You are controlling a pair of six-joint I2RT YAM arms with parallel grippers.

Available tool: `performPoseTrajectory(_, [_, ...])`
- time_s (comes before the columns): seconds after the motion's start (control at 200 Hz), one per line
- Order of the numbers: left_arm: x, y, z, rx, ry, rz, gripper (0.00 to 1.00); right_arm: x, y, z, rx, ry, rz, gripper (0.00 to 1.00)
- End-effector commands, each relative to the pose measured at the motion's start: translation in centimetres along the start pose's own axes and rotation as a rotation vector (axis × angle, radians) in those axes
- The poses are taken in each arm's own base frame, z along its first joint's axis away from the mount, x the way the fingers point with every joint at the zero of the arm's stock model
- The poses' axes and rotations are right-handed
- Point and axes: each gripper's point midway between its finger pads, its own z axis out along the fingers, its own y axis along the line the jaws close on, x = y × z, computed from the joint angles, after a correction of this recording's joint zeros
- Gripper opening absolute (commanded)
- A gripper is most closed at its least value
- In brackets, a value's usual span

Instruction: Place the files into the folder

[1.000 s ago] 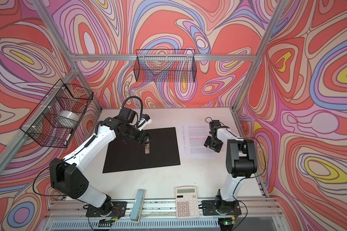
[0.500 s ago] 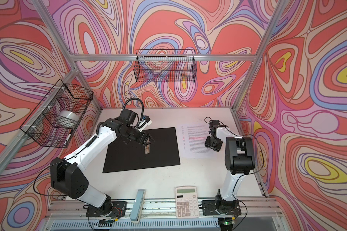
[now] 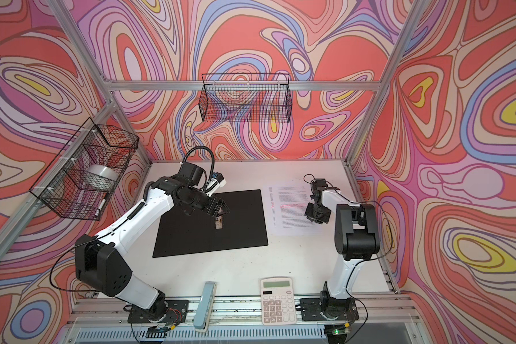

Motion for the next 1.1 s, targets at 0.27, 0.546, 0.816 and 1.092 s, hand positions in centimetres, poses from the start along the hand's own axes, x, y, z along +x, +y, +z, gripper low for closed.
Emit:
performPoseTrajectory(0.27, [-0.1, -0.9, -0.8, 0.016, -0.002, -0.006, 0.81, -0.4, -0.3, -2.2, -0.011, -0.045, -0.016, 0.21])
performPoseTrajectory(0.546, [-1.6, -1.7, -0.2, 0.023, -0.009, 0.025, 0.82, -2.1, 0.0, -4.2, -0.02, -0.106, 0.011, 0.5])
performPoseTrajectory(0.816, [-5.4, -4.6, 4.1, 0.062, -0.017, 0.008, 0.84, -3.3, -0.7, -3.0, -0.092, -0.087, 0.09, 0.53])
performPoseTrajectory(1.092, [-8.3, -6.9, 11.0, 0.139, 0.047, -0.073, 0.9, -4.1, -1.3, -2.4, -0.156, -0.075, 0.128, 0.53])
